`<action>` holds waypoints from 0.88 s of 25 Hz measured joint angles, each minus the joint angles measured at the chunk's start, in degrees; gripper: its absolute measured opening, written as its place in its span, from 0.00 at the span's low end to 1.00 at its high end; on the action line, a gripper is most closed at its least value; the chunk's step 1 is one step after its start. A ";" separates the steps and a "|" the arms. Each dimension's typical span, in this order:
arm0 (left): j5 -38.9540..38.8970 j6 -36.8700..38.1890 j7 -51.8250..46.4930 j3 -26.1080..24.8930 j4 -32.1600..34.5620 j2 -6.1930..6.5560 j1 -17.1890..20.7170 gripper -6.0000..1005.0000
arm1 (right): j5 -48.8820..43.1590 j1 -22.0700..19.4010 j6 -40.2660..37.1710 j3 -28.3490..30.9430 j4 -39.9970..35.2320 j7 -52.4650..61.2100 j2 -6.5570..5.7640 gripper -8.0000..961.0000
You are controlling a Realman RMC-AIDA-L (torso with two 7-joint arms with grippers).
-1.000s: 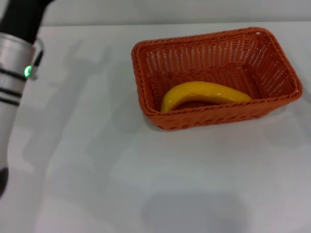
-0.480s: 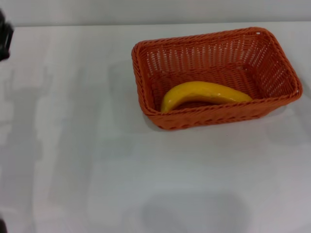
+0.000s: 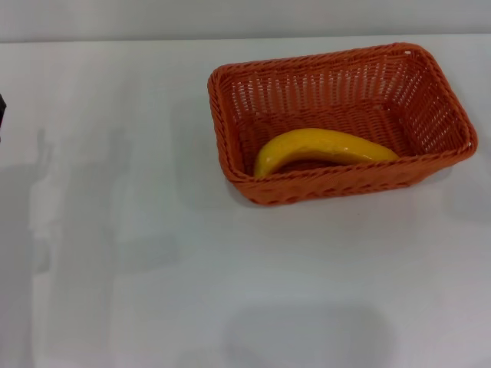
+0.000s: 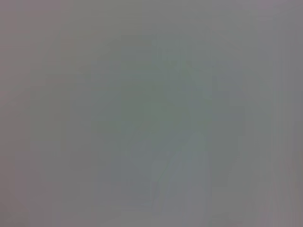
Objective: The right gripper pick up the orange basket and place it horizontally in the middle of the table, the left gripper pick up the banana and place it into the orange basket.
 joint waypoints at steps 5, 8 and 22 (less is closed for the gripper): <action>-0.02 -1.37 0.06 0.00 -0.17 0.00 0.60 0.87 | 7.11 0.06 5.33 0.00 -0.21 -4.29 -0.12 0.88; -0.03 -1.90 0.08 0.00 -0.27 0.00 1.08 0.87 | 10.76 -0.10 6.20 0.67 -0.01 -6.84 -0.12 0.88; 0.46 -2.59 0.08 0.09 0.53 0.09 0.80 0.87 | 12.76 -1.42 3.42 6.08 0.59 -7.74 0.15 0.88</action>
